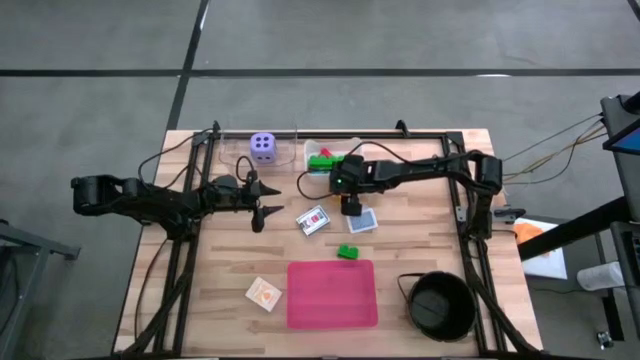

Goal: Pick & Place Toys
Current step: Adjust the white bin, then put the orange four stud game piece into the white bin

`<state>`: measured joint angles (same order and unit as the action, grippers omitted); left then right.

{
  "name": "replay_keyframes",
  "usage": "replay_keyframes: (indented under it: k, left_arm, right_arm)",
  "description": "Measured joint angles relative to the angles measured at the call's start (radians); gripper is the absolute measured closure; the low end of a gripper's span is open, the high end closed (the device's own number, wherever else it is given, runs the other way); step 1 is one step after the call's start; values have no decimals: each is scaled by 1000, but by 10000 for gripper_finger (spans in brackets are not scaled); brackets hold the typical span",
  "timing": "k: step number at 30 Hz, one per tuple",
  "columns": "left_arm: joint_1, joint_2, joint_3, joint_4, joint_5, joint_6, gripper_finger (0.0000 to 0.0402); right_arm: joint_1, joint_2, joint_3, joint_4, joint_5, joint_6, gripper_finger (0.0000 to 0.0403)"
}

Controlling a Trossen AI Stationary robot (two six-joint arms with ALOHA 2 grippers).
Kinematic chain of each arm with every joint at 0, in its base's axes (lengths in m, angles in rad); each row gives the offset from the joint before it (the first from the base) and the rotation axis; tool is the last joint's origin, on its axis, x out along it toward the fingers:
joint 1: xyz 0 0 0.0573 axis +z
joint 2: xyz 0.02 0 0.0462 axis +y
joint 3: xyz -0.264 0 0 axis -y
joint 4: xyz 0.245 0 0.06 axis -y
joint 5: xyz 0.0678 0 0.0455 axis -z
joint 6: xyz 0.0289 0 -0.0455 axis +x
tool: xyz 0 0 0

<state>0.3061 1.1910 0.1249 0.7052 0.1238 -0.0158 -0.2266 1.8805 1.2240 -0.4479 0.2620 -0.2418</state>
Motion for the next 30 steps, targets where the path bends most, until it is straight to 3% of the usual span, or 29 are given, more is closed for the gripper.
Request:
replay_keyframes:
  k: [15,22,30]
  left_arm:
    - [0,0,0,0,0,0,156]
    - [0,0,0,0,0,0,156]
    - [0,0,0,0,0,0,156]
  right_arm:
    - [-58,0,0,120,17,-30,121]
    - [-63,-2,1,92,29,-32,121]
    - [-28,-2,20,-44,-98,-8,121]
